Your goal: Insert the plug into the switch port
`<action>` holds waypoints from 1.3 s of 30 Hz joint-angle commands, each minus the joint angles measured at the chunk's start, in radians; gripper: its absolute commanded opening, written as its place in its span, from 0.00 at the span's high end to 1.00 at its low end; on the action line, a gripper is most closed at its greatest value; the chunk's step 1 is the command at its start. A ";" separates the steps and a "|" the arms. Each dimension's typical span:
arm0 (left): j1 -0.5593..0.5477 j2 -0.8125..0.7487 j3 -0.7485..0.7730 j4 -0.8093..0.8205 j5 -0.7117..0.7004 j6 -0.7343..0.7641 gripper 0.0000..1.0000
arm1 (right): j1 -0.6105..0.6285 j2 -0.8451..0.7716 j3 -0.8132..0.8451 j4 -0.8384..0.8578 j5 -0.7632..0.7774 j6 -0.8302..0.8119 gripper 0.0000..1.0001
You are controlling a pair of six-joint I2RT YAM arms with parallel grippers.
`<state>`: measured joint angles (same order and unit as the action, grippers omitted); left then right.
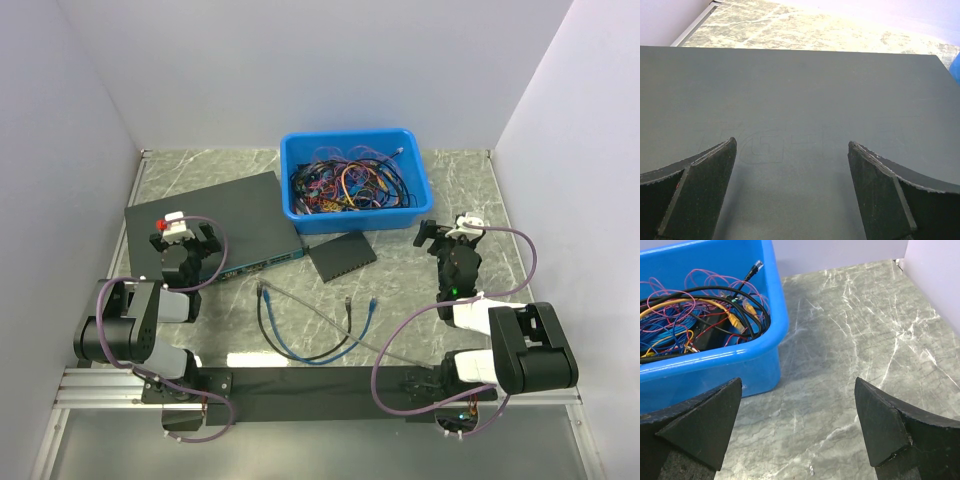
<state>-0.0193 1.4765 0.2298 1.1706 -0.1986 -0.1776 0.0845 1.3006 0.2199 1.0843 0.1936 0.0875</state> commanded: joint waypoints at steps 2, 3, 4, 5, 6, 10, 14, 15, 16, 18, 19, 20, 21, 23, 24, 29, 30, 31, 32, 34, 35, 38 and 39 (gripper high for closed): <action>-0.001 -0.016 0.014 0.055 0.014 0.006 0.01 | -0.006 0.000 -0.007 0.040 0.010 -0.008 0.00; -0.001 -0.015 0.014 0.055 0.014 0.006 0.01 | -0.005 -0.003 -0.010 0.042 0.015 -0.008 0.00; -0.001 -0.016 0.014 0.055 0.014 0.006 0.01 | -0.005 -0.004 -0.013 0.051 0.018 -0.014 0.00; -0.001 -0.016 0.014 0.055 0.014 0.006 0.01 | 0.010 -0.012 0.001 0.010 0.042 -0.022 0.00; -0.001 -0.015 0.016 0.055 0.014 0.006 0.01 | 0.026 -0.038 0.002 0.002 0.067 -0.028 0.00; -0.001 -0.015 0.014 0.054 0.014 0.006 0.01 | 0.109 -0.092 0.204 -0.399 0.149 -0.049 0.00; -0.002 -0.016 0.014 0.054 0.014 0.004 0.01 | 0.273 -0.119 0.344 -0.582 0.251 -0.118 0.00; -0.001 -0.016 0.014 0.054 0.014 0.006 0.01 | 0.306 -0.165 0.354 -0.601 0.269 -0.118 0.00; -0.002 -0.016 0.014 0.055 0.014 0.006 0.01 | 0.366 -0.196 0.369 -0.635 0.262 -0.109 0.00; -0.001 -0.016 0.014 0.054 0.014 0.006 0.01 | 0.408 -0.280 0.436 -0.775 0.193 -0.019 0.00; -0.001 -0.015 0.014 0.054 0.013 0.003 0.01 | 0.417 -0.306 0.464 -0.838 0.123 0.035 0.00; -0.001 -0.016 0.014 0.054 0.014 0.006 0.01 | 0.416 -0.328 0.501 -0.910 -0.099 0.072 0.00; -0.001 -0.015 0.016 0.054 0.013 0.006 0.01 | 0.416 -0.368 0.498 -0.902 -0.188 0.105 0.00; -0.001 -0.016 0.016 0.054 0.014 0.003 0.01 | 0.414 -0.397 0.422 -0.782 -0.330 0.208 0.00; -0.001 -0.016 0.016 0.054 0.016 0.006 0.01 | 0.413 -0.402 0.386 -0.737 -0.368 0.341 0.00; 0.001 -0.015 0.013 0.055 0.016 0.003 0.01 | 0.429 -0.285 0.424 -0.816 -0.479 0.465 0.06; 0.001 -0.015 0.014 0.054 0.016 0.003 0.01 | 0.490 -0.293 0.429 -0.834 -0.447 0.433 0.05; 0.001 -0.016 0.014 0.054 0.014 0.004 0.01 | 0.523 -0.303 0.429 -0.853 -0.318 0.414 0.05; 0.001 -0.015 0.014 0.054 0.016 0.004 0.01 | 0.553 -0.331 0.427 -0.875 -0.262 0.394 0.04; 0.001 -0.016 0.014 0.057 0.014 0.003 0.00 | 0.641 -0.353 0.427 -0.900 -0.097 0.339 0.01; 0.001 -0.015 0.017 0.052 0.018 0.003 0.01 | 0.667 -0.357 0.456 -0.961 -0.029 0.325 0.01; 0.001 -0.016 0.017 0.052 0.016 0.006 0.01 | 0.765 -0.342 0.544 -1.076 0.197 0.262 0.01; 0.001 -0.016 0.016 0.052 0.016 0.004 0.01 | 0.777 -0.322 0.552 -1.086 0.214 0.249 0.00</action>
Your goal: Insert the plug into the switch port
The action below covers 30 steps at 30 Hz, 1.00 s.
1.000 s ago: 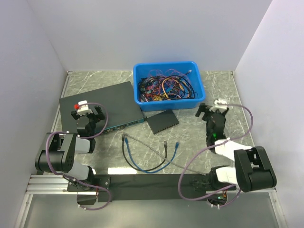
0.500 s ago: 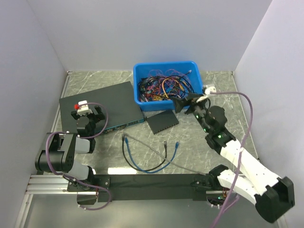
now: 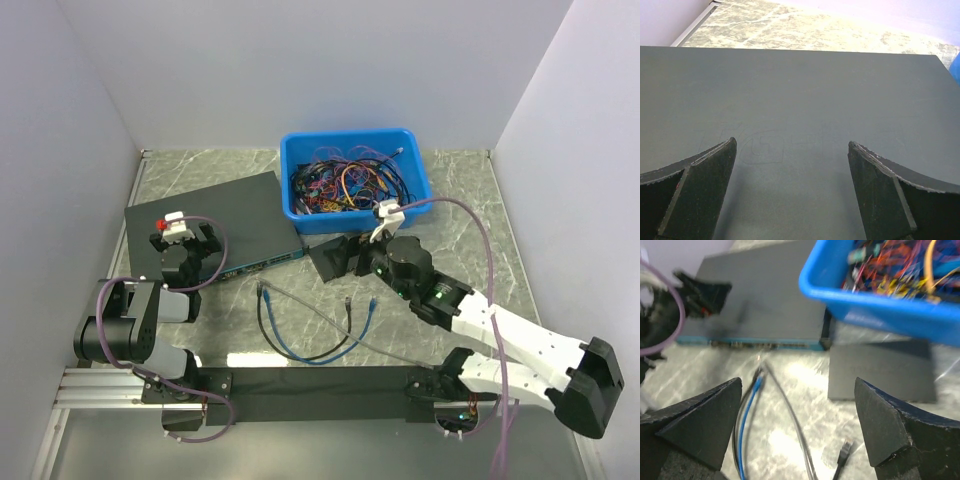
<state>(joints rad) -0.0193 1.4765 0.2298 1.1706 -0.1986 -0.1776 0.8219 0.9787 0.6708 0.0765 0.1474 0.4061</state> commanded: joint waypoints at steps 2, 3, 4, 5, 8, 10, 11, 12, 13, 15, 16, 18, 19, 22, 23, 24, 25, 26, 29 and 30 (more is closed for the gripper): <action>0.001 -0.016 0.016 0.054 0.016 0.004 0.01 | 0.025 0.034 0.082 -0.078 0.204 -0.023 0.00; 0.001 -0.015 0.016 0.054 0.016 0.006 0.01 | 0.011 0.052 0.081 -0.080 0.145 0.015 0.00; 0.001 -0.015 0.016 0.052 0.019 0.003 0.01 | 0.000 0.072 0.093 -0.078 0.074 0.022 0.00; 0.002 -0.013 0.016 0.052 0.018 0.003 0.01 | -0.018 0.118 0.107 -0.086 0.005 0.029 0.00; 0.001 -0.013 0.017 0.049 0.019 0.004 0.01 | 0.012 0.182 0.153 -0.084 -0.189 0.022 0.00; 0.002 -0.013 0.019 0.046 0.022 0.004 0.01 | 0.043 0.198 0.206 -0.112 -0.163 0.002 0.00; 0.004 -0.013 0.019 0.046 0.024 0.003 0.01 | 0.057 0.213 0.223 -0.144 -0.163 -0.027 0.00; 0.004 -0.016 0.016 0.047 0.022 0.004 0.01 | 0.065 0.224 0.242 -0.162 -0.149 -0.038 0.00; 0.002 -0.021 0.011 0.075 0.012 0.003 0.01 | 0.068 0.241 0.272 -0.194 -0.123 -0.046 0.00; -0.008 -0.070 0.051 -0.041 -0.036 0.001 0.01 | 0.069 0.256 0.292 -0.218 -0.112 -0.053 0.00; -0.030 -0.106 0.089 -0.142 -0.092 0.010 0.01 | 0.072 0.264 0.303 -0.227 -0.097 -0.056 0.00; -0.042 -0.189 0.194 -0.419 -0.152 -0.025 0.01 | 0.075 0.287 0.308 -0.239 -0.100 -0.070 0.00; -0.048 -0.209 0.216 -0.478 -0.160 -0.075 0.01 | 0.077 0.288 0.300 -0.238 -0.106 -0.073 0.00; -0.059 -0.330 0.232 -0.586 -0.026 -0.138 0.01 | 0.089 0.317 0.305 -0.215 -0.112 -0.087 0.00; -0.064 -0.358 0.226 -0.597 0.005 -0.154 0.01 | 0.092 0.345 0.317 -0.224 -0.112 -0.095 0.00; -0.065 -0.386 0.203 -0.594 0.036 -0.201 0.01 | 0.101 0.357 0.326 -0.230 -0.102 -0.102 0.00; -0.065 -0.412 0.188 -0.583 0.059 -0.236 0.01 | 0.118 0.367 0.344 -0.231 -0.092 -0.110 0.00; -0.065 -0.453 0.172 -0.572 0.073 -0.281 0.01 | 0.131 0.385 0.349 -0.231 -0.068 -0.127 0.00; -0.059 -0.499 0.148 -0.635 0.063 -0.479 0.01 | 0.164 0.416 0.377 -0.233 -0.022 -0.153 0.00; -0.059 -0.502 0.149 -0.637 0.097 -0.491 0.01 | 0.172 0.423 0.388 -0.231 -0.014 -0.156 0.00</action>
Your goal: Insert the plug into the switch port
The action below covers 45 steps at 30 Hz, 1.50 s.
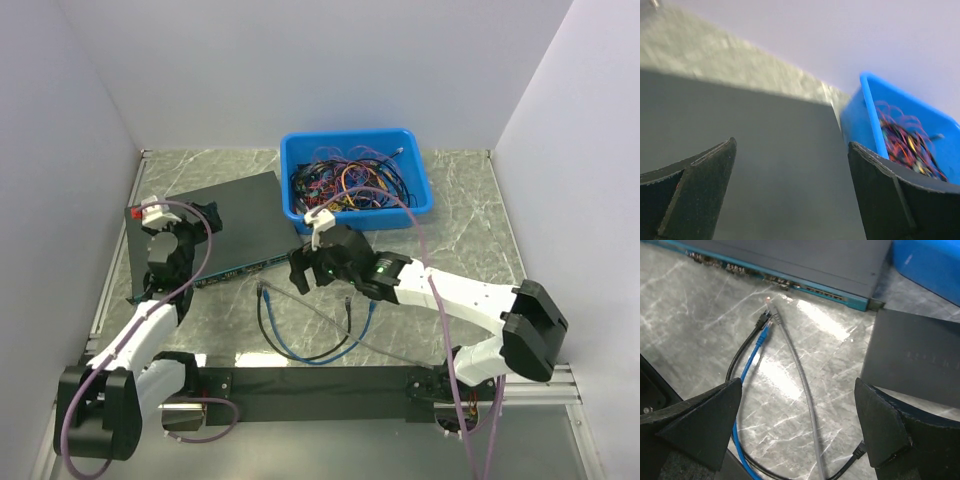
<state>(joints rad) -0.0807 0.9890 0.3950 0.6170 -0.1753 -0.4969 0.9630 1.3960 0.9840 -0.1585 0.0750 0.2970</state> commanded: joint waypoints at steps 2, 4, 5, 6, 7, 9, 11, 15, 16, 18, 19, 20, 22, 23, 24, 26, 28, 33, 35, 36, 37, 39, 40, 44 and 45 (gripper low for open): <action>0.002 -0.013 0.023 -0.201 0.105 -0.190 0.01 | 0.040 0.032 0.087 0.007 0.066 -0.052 0.00; -0.008 -0.012 0.106 -0.313 0.097 -0.210 0.05 | 0.046 0.053 0.107 0.007 0.075 -0.053 0.00; -0.016 -0.016 0.129 -0.426 0.077 -0.222 0.07 | 0.051 0.084 0.116 -0.001 0.078 -0.052 0.01; -0.024 -0.023 0.169 -0.477 0.038 -0.236 0.09 | 0.052 0.099 0.126 -0.007 0.085 -0.050 0.01; -0.034 -0.041 0.186 -0.523 0.027 -0.242 0.11 | 0.055 0.118 0.151 -0.016 0.089 -0.050 0.02; -0.039 -0.068 0.224 -0.662 0.019 -0.253 0.12 | 0.071 0.167 0.169 -0.033 0.101 -0.048 0.03; -0.044 -0.121 0.257 -0.746 0.037 -0.243 0.12 | 0.080 0.208 0.192 -0.041 0.112 -0.045 0.05; -0.044 -0.185 0.428 -1.023 0.077 -0.163 0.12 | 0.083 0.273 0.235 -0.052 0.128 -0.039 0.08; -0.044 -0.196 0.459 -1.061 0.091 -0.138 0.12 | 0.083 0.294 0.242 -0.053 0.126 -0.039 0.10; -0.044 -0.208 0.513 -1.123 0.086 -0.057 0.11 | 0.083 0.313 0.255 -0.047 0.112 -0.047 0.13; -0.044 -0.223 0.519 -1.155 0.076 -0.033 0.09 | 0.085 0.328 0.255 -0.035 0.102 -0.056 0.16; -0.044 -0.236 0.513 -1.152 0.047 -0.008 0.08 | 0.085 0.333 0.255 -0.026 0.079 -0.059 0.18; -0.044 -0.266 0.463 -1.130 0.027 0.041 0.07 | 0.083 0.360 0.262 -0.015 0.066 -0.064 0.26; -0.044 -0.277 0.446 -1.123 0.008 0.050 0.08 | 0.083 0.371 0.269 -0.019 0.063 -0.065 0.29; -0.044 -0.283 0.418 -1.116 0.002 0.046 0.07 | 0.085 0.385 0.286 -0.027 0.063 -0.067 0.32; -0.044 -0.291 0.430 -1.122 -0.003 0.043 0.08 | 0.088 0.423 0.301 -0.038 0.065 -0.070 0.38; -0.044 -0.305 0.420 -1.094 0.002 0.055 0.07 | 0.089 0.457 0.320 -0.039 0.059 -0.071 0.41; -0.036 -0.277 0.426 -1.088 -0.003 0.069 0.08 | 0.095 0.527 0.381 -0.061 0.087 -0.078 0.48; -0.036 -0.270 0.427 -1.088 0.010 0.069 0.09 | 0.095 0.555 0.395 -0.072 0.100 -0.079 0.49; -0.034 -0.267 0.429 -1.085 0.011 0.069 0.09 | 0.095 0.573 0.407 -0.075 0.098 -0.081 0.51; -0.033 -0.265 0.429 -1.086 0.011 0.070 0.09 | 0.097 0.580 0.413 -0.078 0.094 -0.084 0.51; -0.025 -0.268 0.427 -1.080 0.020 0.070 0.08 | 0.098 0.592 0.429 -0.082 0.085 -0.085 0.52; -0.021 -0.270 0.426 -1.077 0.031 0.072 0.08 | 0.098 0.603 0.432 -0.082 0.082 -0.084 0.53; -0.008 -0.270 0.423 -1.070 0.054 0.073 0.09 | 0.098 0.624 0.446 -0.082 0.074 -0.076 0.53; -0.005 -0.267 0.423 -1.070 0.057 0.073 0.09 | 0.102 0.632 0.449 -0.084 0.071 -0.075 0.53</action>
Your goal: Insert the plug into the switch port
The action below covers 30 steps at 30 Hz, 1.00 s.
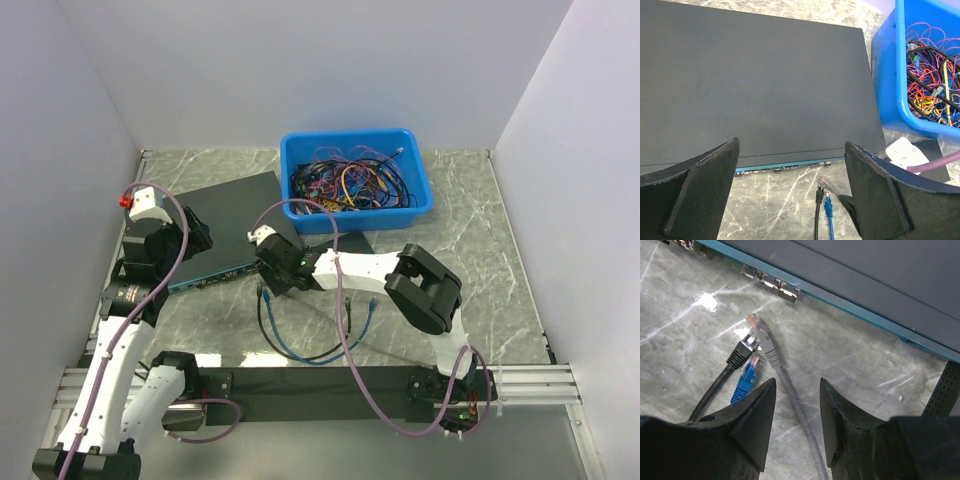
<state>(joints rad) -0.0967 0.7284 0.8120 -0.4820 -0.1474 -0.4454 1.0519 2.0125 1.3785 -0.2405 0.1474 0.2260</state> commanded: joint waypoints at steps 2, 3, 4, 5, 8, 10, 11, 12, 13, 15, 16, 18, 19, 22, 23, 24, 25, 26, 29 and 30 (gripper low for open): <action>0.015 -0.003 0.006 0.028 0.035 0.022 0.09 | 0.014 0.025 0.060 0.000 -0.003 -0.004 0.53; 0.018 0.002 0.006 0.028 0.037 0.022 0.09 | 0.014 0.034 0.063 -0.002 -0.005 -0.004 0.53; 0.020 0.003 0.007 0.028 0.039 0.022 0.09 | 0.017 0.038 0.067 -0.005 -0.005 -0.004 0.53; 0.022 0.003 0.007 0.028 0.043 0.022 0.09 | 0.016 0.043 0.077 -0.006 -0.005 -0.005 0.53; 0.028 0.003 0.006 0.031 0.048 0.022 0.09 | 0.017 0.064 0.096 -0.016 -0.003 -0.007 0.55; 0.029 0.002 0.006 0.029 0.048 0.022 0.09 | 0.017 0.075 0.102 -0.017 -0.002 -0.007 0.55; 0.031 0.002 0.004 0.029 0.049 0.022 0.09 | 0.019 0.080 0.106 -0.019 0.000 -0.007 0.56; 0.031 0.002 0.004 0.029 0.051 0.022 0.09 | 0.017 0.086 0.109 -0.019 0.000 -0.007 0.57; 0.031 0.003 0.004 0.031 0.051 0.022 0.09 | 0.017 0.091 0.111 -0.019 0.001 -0.005 0.57; 0.032 0.006 0.004 0.031 0.054 0.022 0.09 | 0.017 0.098 0.116 -0.020 0.001 -0.005 0.61; 0.032 0.006 0.004 0.031 0.054 0.022 0.09 | 0.017 0.098 0.116 -0.019 0.000 -0.005 0.64; 0.034 0.011 0.004 0.031 0.055 0.022 0.09 | 0.017 0.100 0.111 -0.013 -0.002 -0.005 0.71; 0.034 0.012 0.004 0.029 0.057 0.022 0.09 | 0.019 0.098 0.110 -0.007 -0.002 -0.005 0.74; 0.034 0.016 0.004 0.031 0.058 0.022 0.09 | 0.019 0.085 0.088 0.007 0.007 -0.002 0.89; 0.034 0.017 0.004 0.031 0.057 0.022 0.09 | 0.019 0.078 0.073 0.015 0.014 -0.002 0.92; 0.034 0.019 0.004 0.031 0.058 0.024 0.09 | 0.019 0.065 0.064 0.021 0.018 -0.002 0.98; 0.034 0.020 0.004 0.033 0.058 0.024 0.09 | 0.019 0.058 0.057 0.032 0.023 -0.002 1.00; 0.035 0.023 0.004 0.033 0.058 0.024 0.09 | 0.019 0.051 0.045 0.033 0.032 -0.002 1.00; 0.035 0.032 0.004 0.033 0.057 0.024 0.10 | 0.019 0.020 0.031 0.037 0.053 -0.011 1.00; 0.035 0.037 0.004 0.031 0.052 0.022 0.10 | 0.019 0.002 0.028 0.035 0.075 -0.013 1.00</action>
<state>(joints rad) -0.0666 0.7578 0.8120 -0.4763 -0.1020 -0.4381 1.0645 2.0880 1.4288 -0.2203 0.1650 0.2214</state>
